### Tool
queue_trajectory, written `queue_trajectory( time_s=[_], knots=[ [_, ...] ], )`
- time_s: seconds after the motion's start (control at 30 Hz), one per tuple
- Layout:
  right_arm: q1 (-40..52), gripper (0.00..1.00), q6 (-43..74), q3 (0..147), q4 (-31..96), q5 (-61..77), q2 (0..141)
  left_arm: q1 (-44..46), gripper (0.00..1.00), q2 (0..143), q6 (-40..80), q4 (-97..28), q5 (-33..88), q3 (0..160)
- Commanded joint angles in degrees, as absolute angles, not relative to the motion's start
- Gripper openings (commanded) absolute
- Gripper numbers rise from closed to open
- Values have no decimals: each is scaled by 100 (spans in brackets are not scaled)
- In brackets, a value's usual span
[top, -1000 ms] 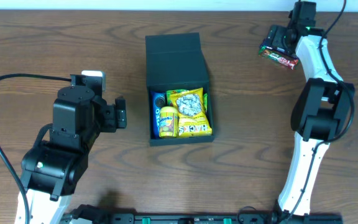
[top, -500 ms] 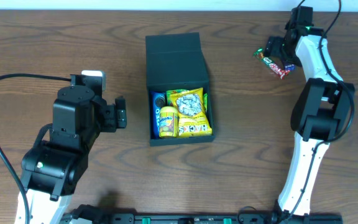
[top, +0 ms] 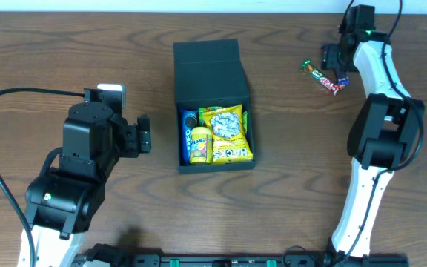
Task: Pack container
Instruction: 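Grasp the green Milo bar with the right gripper beside the KitKat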
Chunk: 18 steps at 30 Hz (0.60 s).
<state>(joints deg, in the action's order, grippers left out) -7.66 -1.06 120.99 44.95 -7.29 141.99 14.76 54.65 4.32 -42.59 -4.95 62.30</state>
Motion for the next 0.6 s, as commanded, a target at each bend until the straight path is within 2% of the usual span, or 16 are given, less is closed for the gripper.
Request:
queue_trajectory(
  time_s=[0.0,0.23,0.57],
  knots=[
    [-821,78,-657,12182,4539,-392,13985,1452,95,5465,471,-4235,-600,6316],
    [-1026,76,-762,12171,4650,209,14116,1452,95,5465,471,-4230,-600,6316],
    [-1164,61,-755,12169,4772,480,14167,1452,96,5465,471,-4123,-600,6316]
  ],
)
